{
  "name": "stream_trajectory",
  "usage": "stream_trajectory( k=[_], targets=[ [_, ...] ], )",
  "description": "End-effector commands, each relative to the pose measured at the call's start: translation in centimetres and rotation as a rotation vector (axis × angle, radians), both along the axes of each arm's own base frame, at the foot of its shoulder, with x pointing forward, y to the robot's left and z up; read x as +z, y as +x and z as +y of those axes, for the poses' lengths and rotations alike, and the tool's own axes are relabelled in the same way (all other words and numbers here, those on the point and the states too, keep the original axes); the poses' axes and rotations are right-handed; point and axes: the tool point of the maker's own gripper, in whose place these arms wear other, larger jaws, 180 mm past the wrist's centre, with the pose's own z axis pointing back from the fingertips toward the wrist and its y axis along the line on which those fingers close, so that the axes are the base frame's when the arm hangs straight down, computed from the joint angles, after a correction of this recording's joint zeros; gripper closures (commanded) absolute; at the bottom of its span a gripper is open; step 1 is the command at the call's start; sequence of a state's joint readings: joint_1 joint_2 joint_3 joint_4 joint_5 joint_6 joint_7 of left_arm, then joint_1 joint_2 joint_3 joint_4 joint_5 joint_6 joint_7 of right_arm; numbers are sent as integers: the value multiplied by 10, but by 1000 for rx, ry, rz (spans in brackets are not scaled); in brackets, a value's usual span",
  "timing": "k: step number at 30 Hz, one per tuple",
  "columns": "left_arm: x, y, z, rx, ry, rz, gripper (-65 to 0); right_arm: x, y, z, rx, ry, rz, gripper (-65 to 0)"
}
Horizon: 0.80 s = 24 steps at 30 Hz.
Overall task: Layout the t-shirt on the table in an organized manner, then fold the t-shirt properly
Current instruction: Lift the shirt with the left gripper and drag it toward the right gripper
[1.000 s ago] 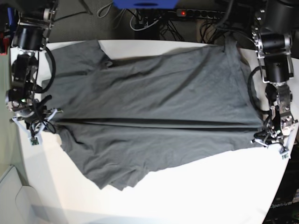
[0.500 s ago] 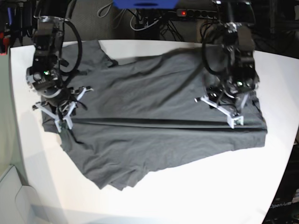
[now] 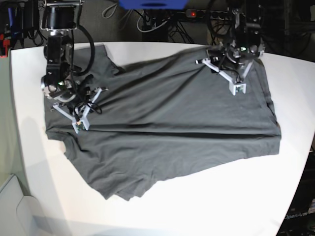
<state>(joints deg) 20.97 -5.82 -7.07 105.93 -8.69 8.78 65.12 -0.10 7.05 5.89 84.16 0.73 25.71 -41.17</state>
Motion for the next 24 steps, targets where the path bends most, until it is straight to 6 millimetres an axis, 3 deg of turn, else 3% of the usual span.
stream_trajectory(
  k=[1,5,10,16,24],
  targets=[
    [2,-7,12,4,34,15,-211,-3,0,-8,-7,-29,19,0],
    [5,-21,51,45,109,32,-211,-23,-7,-19,-15,-29,56,0],
    [16,-24,103,132,195,26,-211,-41,-14,-20,-28,-3,78,0],
    [22,-36,131,133,264,49,-211,-53,-16,-21,-37,6,112,0],
    [27,-56,157,86,349,103,-211,-53,-17,-22,-37,5,116,0]
  ],
)
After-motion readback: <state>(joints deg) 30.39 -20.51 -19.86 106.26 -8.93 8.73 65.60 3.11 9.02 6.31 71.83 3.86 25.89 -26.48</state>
